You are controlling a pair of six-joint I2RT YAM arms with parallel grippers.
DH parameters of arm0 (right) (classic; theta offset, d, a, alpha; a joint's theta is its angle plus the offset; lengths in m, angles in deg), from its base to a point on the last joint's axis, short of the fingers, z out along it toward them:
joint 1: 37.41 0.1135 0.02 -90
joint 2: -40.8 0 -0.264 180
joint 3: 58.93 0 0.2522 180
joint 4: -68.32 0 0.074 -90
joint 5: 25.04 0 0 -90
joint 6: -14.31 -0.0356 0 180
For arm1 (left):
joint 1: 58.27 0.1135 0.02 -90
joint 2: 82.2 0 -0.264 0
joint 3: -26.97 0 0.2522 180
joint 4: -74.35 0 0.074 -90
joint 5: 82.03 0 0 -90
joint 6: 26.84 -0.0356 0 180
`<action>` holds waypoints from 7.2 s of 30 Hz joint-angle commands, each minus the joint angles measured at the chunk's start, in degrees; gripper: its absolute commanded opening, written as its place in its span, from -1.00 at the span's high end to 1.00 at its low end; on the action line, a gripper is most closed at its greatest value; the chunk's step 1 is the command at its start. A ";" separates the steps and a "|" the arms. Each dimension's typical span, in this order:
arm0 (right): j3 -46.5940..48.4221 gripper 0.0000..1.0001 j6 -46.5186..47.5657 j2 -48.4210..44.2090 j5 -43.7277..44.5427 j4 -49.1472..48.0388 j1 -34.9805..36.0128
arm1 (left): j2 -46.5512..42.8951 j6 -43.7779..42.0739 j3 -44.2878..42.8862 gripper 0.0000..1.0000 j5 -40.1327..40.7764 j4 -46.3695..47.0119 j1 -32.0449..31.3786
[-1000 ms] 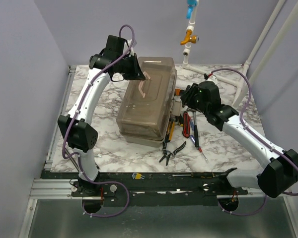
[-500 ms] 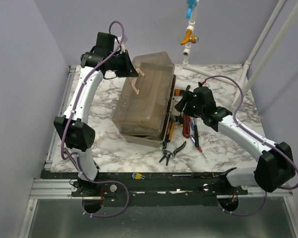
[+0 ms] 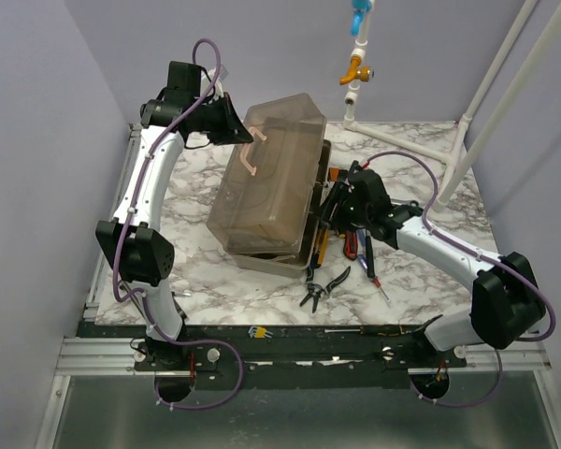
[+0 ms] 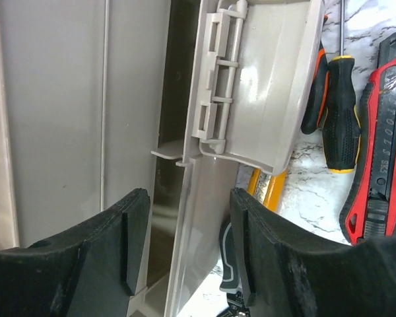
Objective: Pack the tool kit
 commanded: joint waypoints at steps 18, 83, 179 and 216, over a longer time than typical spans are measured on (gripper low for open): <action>-5.15 0.51 -4.31 1.38 4.43 -1.15 3.06 | -0.18 -1.39 -2.85 1.00 -4.75 -0.42 6.66; -2.28 0.99 -2.49 0.27 3.51 -1.91 3.06 | 16.46 2.69 17.83 -0.21 -13.48 12.91 36.30; 13.92 -0.28 7.46 16.28 -0.23 4.01 3.52 | -55.46 10.54 97.24 -0.63 19.19 59.69 -8.30; -15.29 -0.38 -15.33 -18.62 16.64 24.99 3.80 | -56.12 -2.82 95.52 -0.65 25.87 62.56 -41.42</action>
